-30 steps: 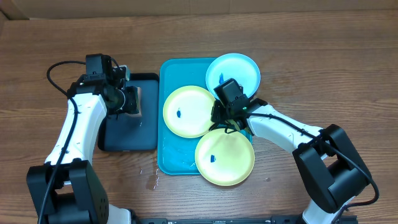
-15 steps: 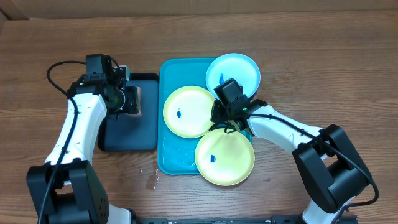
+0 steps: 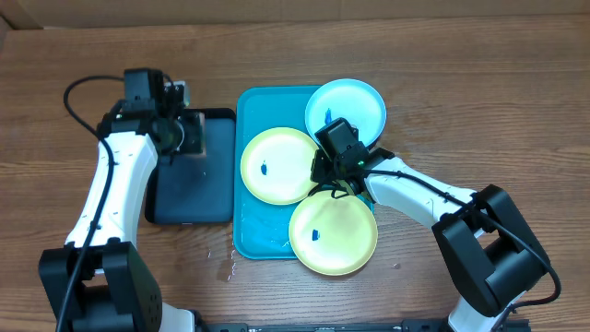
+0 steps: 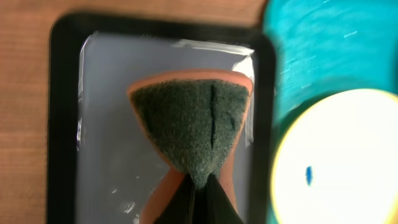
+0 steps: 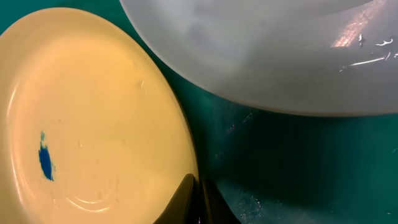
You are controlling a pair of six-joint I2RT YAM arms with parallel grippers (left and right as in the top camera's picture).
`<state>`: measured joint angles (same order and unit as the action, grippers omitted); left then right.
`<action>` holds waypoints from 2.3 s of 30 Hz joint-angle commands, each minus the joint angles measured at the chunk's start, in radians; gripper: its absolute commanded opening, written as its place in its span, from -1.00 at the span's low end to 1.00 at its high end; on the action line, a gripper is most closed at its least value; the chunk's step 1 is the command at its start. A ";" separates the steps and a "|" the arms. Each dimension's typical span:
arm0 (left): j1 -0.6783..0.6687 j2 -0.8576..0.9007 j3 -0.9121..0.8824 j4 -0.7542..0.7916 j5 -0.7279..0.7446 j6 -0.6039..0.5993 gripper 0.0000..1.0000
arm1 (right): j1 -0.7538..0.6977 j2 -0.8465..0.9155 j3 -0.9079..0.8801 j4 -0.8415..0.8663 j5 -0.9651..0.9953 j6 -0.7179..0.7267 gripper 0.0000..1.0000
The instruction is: Clean dirty plates on tray and stack at the side
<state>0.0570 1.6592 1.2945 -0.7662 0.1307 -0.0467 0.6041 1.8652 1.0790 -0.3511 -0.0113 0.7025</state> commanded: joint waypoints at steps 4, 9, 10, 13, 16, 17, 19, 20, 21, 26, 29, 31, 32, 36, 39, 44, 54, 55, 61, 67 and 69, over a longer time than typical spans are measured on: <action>-0.162 0.005 0.048 0.000 0.126 -0.068 -0.92 | 0.006 -0.021 -0.013 0.012 0.006 -0.002 -0.92; -0.294 0.007 0.040 -0.005 0.052 -0.170 -0.92 | 0.006 -0.021 -0.013 0.010 0.006 -0.002 -0.92; -0.312 0.008 0.038 -0.008 0.024 -0.199 -0.92 | 0.006 -0.021 -0.013 0.010 0.006 -0.002 -0.92; -0.356 0.013 0.029 -0.016 -0.019 -0.255 -0.92 | 0.006 -0.021 -0.013 0.009 0.006 -0.002 -0.92; -0.376 0.026 0.017 -0.014 -0.023 -0.269 -0.92 | 0.006 -0.021 -0.013 0.010 0.006 -0.002 -0.92; -0.378 0.032 0.014 -0.014 -0.033 -0.274 -0.91 | 0.006 -0.021 -0.013 0.010 0.007 -0.002 -0.92; -0.378 0.051 0.008 -0.011 -0.037 -0.276 -0.92 | 0.006 -0.021 -0.013 0.010 0.007 -0.002 -0.92; -0.378 0.065 0.007 -0.011 -0.036 -0.276 -0.92 | 0.006 -0.021 -0.013 0.010 0.006 -0.002 -0.92; -0.377 0.080 0.006 -0.011 -0.034 -0.275 -0.92 | 0.006 -0.021 -0.013 0.009 0.007 -0.002 -0.92; -0.377 0.154 0.006 0.003 -0.035 -0.264 -0.92 | 0.006 -0.021 -0.013 0.009 0.007 -0.003 -0.92; -0.365 0.178 0.006 0.002 -0.036 -0.264 -0.92 | 0.006 -0.021 -0.013 0.009 0.007 -0.003 -0.79; -0.357 0.179 0.006 0.000 -0.041 -0.264 -0.92 | 0.006 -0.021 -0.013 0.009 0.007 -0.003 -0.70; -0.352 0.179 0.006 0.000 -0.042 -0.264 -0.92 | 0.006 -0.021 -0.013 0.009 0.007 -0.003 -0.62; -0.344 0.180 0.005 -0.006 -0.042 -0.264 -0.92 | 0.006 -0.021 -0.013 0.010 0.007 -0.003 -0.61; -0.344 0.180 0.004 -0.016 -0.042 -0.264 -0.92 | 0.006 -0.021 -0.013 0.008 0.006 -0.003 -0.67; -0.345 0.180 0.003 -0.020 -0.042 -0.264 -0.92 | 0.006 -0.021 -0.013 0.009 0.007 -0.003 -0.80; -0.345 0.180 0.003 -0.033 -0.057 -0.264 -0.92 | 0.006 -0.021 -0.013 0.006 0.007 -0.003 -0.80; -0.345 0.180 0.003 -0.034 -0.056 -0.264 -0.92 | 0.006 -0.021 -0.013 0.006 0.007 -0.003 -0.81; -0.345 0.180 0.003 -0.034 -0.057 -0.264 -0.92 | 0.013 -0.021 -0.013 0.005 0.010 -0.003 -0.92; -0.345 0.180 0.003 -0.034 -0.061 -0.264 -0.92 | 0.015 -0.021 -0.013 0.005 0.011 -0.003 -0.92; -0.345 0.180 0.003 -0.034 -0.068 -0.263 -0.92 | 0.015 -0.021 -0.013 0.005 0.011 -0.003 -0.92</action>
<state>-0.2901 1.8359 1.3022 -0.8001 0.0799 -0.2974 0.6113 1.8652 1.0786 -0.3504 -0.0105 0.7029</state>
